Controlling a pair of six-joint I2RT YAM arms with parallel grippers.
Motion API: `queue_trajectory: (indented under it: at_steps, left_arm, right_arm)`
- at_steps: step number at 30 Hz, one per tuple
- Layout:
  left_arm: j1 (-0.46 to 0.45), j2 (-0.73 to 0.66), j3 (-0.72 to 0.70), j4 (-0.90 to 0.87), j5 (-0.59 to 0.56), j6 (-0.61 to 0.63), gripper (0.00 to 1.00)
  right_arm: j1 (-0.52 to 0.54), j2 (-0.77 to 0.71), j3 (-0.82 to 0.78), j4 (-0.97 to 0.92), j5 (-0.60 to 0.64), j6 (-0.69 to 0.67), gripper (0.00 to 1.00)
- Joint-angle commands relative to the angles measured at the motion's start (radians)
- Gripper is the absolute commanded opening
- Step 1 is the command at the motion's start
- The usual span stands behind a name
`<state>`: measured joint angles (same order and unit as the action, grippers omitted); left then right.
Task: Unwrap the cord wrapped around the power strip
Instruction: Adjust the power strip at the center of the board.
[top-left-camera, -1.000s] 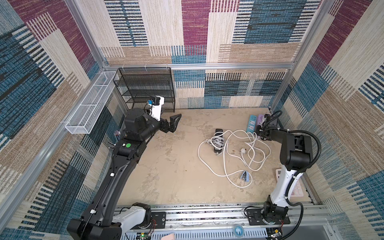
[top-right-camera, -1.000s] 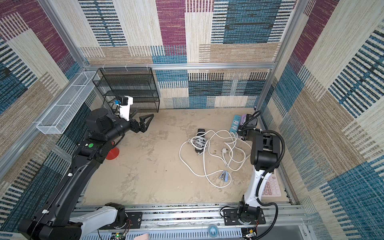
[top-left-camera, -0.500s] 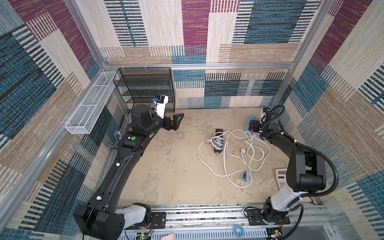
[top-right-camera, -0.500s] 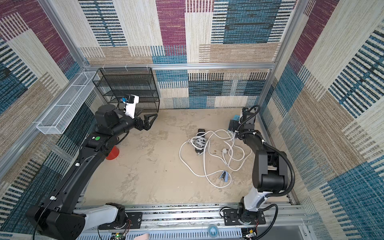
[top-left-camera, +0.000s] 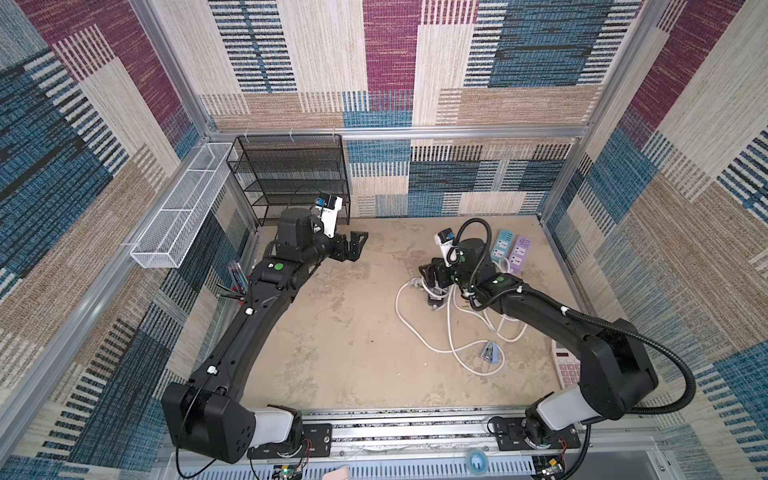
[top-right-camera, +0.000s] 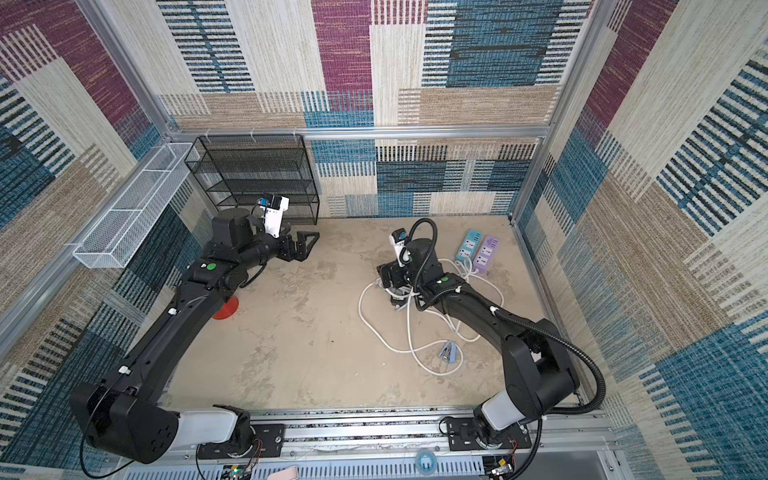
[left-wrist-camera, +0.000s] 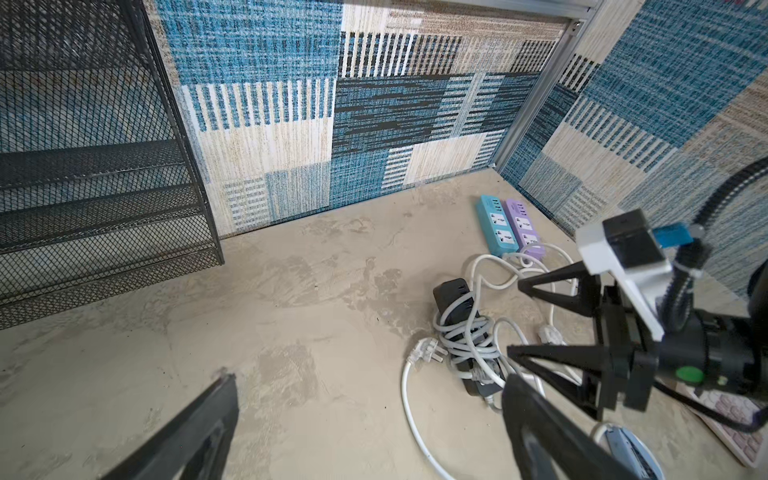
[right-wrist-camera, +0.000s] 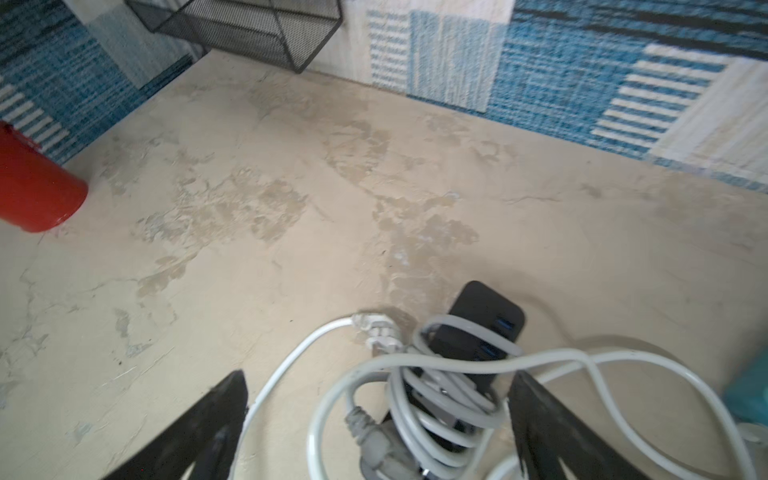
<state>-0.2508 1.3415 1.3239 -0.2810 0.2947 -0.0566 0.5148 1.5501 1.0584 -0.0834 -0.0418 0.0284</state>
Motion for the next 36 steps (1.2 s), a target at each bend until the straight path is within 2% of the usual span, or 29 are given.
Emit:
queue_trajectory:
  at_steps: [1,6,13,20,26,36]
  left_arm:
    - [-0.002,-0.005,0.005,-0.003,-0.015,0.004,0.99]
    - [-0.015,0.0,0.008,-0.017,-0.034,0.024,0.99]
    - [-0.023,-0.002,0.01,-0.02,-0.035,0.028,0.99]
    - [-0.033,-0.001,0.01,-0.021,-0.04,0.033,0.99]
    - [-0.04,-0.004,0.009,-0.023,-0.04,0.035,0.99]
    - [-0.053,-0.007,0.008,-0.025,-0.049,0.044,0.99]
  right_arm:
    - [0.037,0.058,0.027,-0.06,0.085,0.013,0.98]
    - [0.051,0.122,0.039,-0.107,0.156,0.026,0.98]
    - [0.016,0.063,0.007,-0.163,0.278,0.028,0.98]
    - [-0.076,0.024,-0.067,-0.167,0.31,0.027,0.98]
    - [-0.11,0.044,-0.11,-0.15,0.327,0.036,0.98]
    - [-0.134,0.191,-0.079,-0.049,0.284,0.043,0.99]
